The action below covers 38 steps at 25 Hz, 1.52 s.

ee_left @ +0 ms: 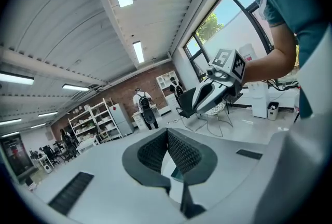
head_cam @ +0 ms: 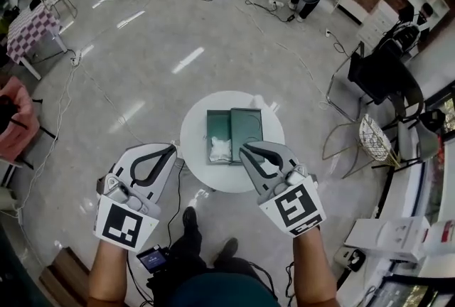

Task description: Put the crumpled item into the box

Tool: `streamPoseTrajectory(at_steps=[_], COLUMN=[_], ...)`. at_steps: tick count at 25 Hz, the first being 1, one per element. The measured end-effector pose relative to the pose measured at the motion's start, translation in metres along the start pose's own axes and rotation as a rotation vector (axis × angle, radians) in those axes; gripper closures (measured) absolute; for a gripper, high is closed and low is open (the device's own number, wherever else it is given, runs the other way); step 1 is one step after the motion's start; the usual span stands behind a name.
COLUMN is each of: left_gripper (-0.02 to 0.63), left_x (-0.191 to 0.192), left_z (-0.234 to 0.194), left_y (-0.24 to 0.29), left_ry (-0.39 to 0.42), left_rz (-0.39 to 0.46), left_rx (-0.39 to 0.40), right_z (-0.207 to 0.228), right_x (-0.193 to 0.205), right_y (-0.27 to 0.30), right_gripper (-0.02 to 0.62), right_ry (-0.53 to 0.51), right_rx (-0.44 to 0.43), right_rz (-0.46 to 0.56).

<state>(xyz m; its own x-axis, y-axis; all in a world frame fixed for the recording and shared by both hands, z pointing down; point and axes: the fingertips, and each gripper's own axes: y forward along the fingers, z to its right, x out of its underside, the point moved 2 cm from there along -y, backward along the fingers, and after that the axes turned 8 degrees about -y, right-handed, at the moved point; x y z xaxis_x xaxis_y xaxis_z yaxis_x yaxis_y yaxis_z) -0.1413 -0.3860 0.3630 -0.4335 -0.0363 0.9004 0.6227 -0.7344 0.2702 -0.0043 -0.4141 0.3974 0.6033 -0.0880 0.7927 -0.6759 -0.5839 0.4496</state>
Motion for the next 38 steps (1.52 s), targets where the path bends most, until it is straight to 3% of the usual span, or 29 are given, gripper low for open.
streamPoseTrajectory(at_steps=[6, 16, 22, 38], left_gripper=[0.588, 0.588, 0.588, 0.588], left_x=[-0.067, -0.125, -0.141, -0.162], left_z=[0.042, 0.099, 0.136, 0.185], left_y=[-0.046, -0.093, -0.105, -0.117], left_ry=[0.033, 0.03, 0.022, 0.052], left_rz=[0.023, 0.065, 0.077, 0.082], left_rx=[-0.012, -0.046, -0.045, -0.057], right_z=[-0.013, -0.042, -0.058, -0.076], right_x=[-0.051, -0.073, -0.067, -0.051], right_y=[-0.091, -0.192, -0.232, -0.28], right_gripper=[0.548, 0.558, 0.558, 0.558], right_ry=[-0.053, -0.102, -0.09, -0.101], right_rx=[0.023, 0.044, 0.049, 0.048], right_rz=[0.055, 0.065, 0.089, 0.1])
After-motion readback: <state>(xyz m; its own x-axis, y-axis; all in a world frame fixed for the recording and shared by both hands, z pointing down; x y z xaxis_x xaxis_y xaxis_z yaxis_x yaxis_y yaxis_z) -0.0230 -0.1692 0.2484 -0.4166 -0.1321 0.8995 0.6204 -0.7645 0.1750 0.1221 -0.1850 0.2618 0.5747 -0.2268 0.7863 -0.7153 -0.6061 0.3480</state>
